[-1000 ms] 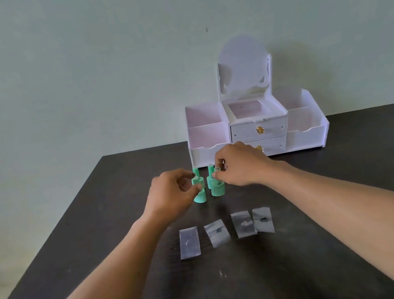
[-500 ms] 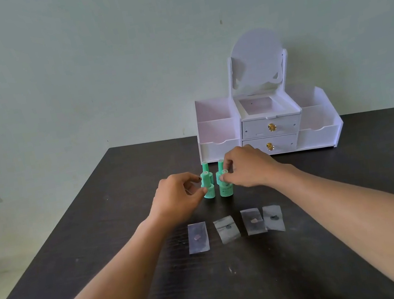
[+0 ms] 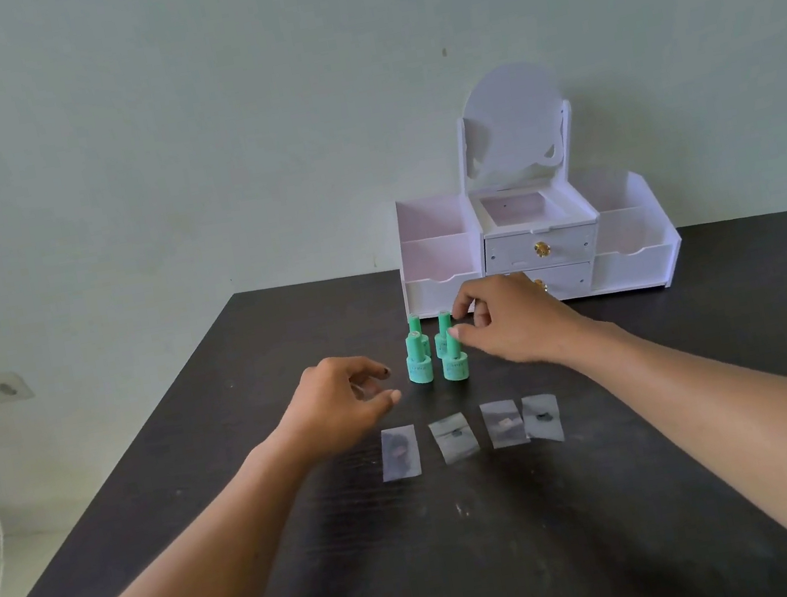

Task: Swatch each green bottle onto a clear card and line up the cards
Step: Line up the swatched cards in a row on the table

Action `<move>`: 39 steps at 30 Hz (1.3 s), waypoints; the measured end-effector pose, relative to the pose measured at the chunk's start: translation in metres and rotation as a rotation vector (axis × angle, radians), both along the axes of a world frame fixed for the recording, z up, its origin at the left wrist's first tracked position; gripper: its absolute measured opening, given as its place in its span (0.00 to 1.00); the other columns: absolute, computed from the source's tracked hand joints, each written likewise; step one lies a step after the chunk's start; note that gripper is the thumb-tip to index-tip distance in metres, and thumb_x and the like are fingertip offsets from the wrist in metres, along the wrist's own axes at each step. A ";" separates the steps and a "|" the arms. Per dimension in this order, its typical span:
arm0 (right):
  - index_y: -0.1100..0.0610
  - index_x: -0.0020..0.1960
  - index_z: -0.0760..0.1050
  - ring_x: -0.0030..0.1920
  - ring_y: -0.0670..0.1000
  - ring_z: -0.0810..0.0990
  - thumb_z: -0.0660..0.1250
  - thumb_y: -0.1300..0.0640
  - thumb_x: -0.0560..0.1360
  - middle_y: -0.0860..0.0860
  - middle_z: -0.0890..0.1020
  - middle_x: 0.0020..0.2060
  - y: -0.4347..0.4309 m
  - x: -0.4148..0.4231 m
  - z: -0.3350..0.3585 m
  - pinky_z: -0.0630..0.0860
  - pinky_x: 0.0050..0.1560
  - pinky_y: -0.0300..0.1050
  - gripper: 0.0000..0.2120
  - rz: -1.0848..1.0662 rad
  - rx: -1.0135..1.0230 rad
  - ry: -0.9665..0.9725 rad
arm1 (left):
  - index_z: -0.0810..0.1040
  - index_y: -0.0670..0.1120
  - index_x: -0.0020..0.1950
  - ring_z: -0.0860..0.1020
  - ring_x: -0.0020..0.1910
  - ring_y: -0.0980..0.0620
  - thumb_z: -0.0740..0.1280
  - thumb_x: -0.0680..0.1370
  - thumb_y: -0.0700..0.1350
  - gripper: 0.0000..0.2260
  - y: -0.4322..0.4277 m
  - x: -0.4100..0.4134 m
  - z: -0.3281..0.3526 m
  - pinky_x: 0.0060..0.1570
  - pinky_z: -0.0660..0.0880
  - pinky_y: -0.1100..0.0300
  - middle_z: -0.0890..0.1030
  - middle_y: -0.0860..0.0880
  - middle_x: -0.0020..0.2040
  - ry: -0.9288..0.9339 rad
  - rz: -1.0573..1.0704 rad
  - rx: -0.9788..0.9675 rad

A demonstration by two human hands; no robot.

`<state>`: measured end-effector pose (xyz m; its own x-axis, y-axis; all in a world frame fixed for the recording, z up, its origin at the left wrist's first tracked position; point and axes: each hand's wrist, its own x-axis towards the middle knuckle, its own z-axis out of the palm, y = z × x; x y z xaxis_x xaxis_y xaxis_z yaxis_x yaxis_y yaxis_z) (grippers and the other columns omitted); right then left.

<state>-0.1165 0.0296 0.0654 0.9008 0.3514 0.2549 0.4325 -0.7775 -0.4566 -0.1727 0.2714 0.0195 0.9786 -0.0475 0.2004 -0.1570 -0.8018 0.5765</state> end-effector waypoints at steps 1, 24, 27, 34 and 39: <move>0.51 0.52 0.80 0.39 0.49 0.79 0.72 0.51 0.77 0.46 0.80 0.36 -0.002 -0.005 -0.001 0.77 0.45 0.47 0.06 0.023 0.020 0.012 | 0.83 0.53 0.59 0.81 0.47 0.60 0.75 0.73 0.55 0.16 0.005 -0.004 -0.001 0.51 0.76 0.65 0.84 0.57 0.47 0.020 -0.002 0.006; 0.42 0.66 0.78 0.60 0.51 0.68 0.69 0.35 0.74 0.46 0.74 0.58 0.014 -0.043 -0.057 0.69 0.60 0.52 0.23 0.231 -0.410 0.099 | 0.79 0.64 0.61 0.67 0.65 0.51 0.71 0.67 0.69 0.24 0.028 -0.024 -0.029 0.67 0.67 0.48 0.71 0.58 0.61 0.161 -0.071 0.253; 0.43 0.67 0.77 0.62 0.52 0.69 0.69 0.35 0.74 0.46 0.75 0.59 0.025 -0.041 -0.059 0.70 0.62 0.54 0.24 0.232 -0.408 0.095 | 0.79 0.65 0.61 0.66 0.66 0.51 0.72 0.68 0.68 0.23 0.039 -0.021 -0.027 0.67 0.67 0.47 0.71 0.58 0.61 0.178 -0.057 0.246; 0.47 0.67 0.77 0.64 0.54 0.73 0.68 0.37 0.75 0.50 0.77 0.59 0.068 -0.035 -0.063 0.73 0.62 0.55 0.24 0.202 -0.373 0.039 | 0.79 0.62 0.62 0.69 0.64 0.51 0.73 0.68 0.66 0.23 0.069 -0.010 -0.022 0.65 0.70 0.48 0.71 0.59 0.58 0.207 -0.029 0.235; 0.48 0.67 0.76 0.64 0.53 0.73 0.68 0.39 0.76 0.49 0.76 0.59 0.089 -0.030 -0.064 0.74 0.57 0.50 0.23 0.176 -0.314 0.046 | 0.79 0.62 0.62 0.71 0.63 0.51 0.74 0.67 0.65 0.24 0.081 0.001 -0.022 0.65 0.71 0.48 0.74 0.57 0.60 0.207 -0.021 0.206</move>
